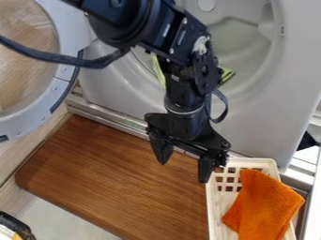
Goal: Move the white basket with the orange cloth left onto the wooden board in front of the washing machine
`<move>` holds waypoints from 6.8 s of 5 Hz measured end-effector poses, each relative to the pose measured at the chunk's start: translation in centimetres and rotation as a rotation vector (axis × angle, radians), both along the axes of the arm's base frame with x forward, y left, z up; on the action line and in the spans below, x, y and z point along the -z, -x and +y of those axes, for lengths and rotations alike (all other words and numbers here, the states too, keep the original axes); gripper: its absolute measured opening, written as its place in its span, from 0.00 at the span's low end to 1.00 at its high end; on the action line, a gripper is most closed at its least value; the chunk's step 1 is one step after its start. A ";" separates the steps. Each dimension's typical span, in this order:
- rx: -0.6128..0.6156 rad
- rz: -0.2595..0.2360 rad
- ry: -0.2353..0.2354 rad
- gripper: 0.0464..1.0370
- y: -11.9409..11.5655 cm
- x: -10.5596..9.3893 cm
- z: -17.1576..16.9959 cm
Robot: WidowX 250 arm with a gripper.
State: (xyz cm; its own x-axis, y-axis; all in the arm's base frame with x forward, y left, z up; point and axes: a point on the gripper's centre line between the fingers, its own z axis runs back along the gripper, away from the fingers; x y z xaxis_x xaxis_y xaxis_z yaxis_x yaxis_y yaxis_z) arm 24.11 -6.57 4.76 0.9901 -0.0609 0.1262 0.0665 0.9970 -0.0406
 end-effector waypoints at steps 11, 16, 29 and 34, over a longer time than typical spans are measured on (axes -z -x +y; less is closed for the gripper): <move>-0.073 -0.085 0.073 0.96 -1.3 5.7 -6.5; -0.070 -0.011 0.038 0.31 -1.2 9.9 -6.6; -0.050 -0.010 -0.011 0.28 -1.3 7.2 19.3; 0.045 -0.109 -0.070 0.96 -2.3 0.6 14.6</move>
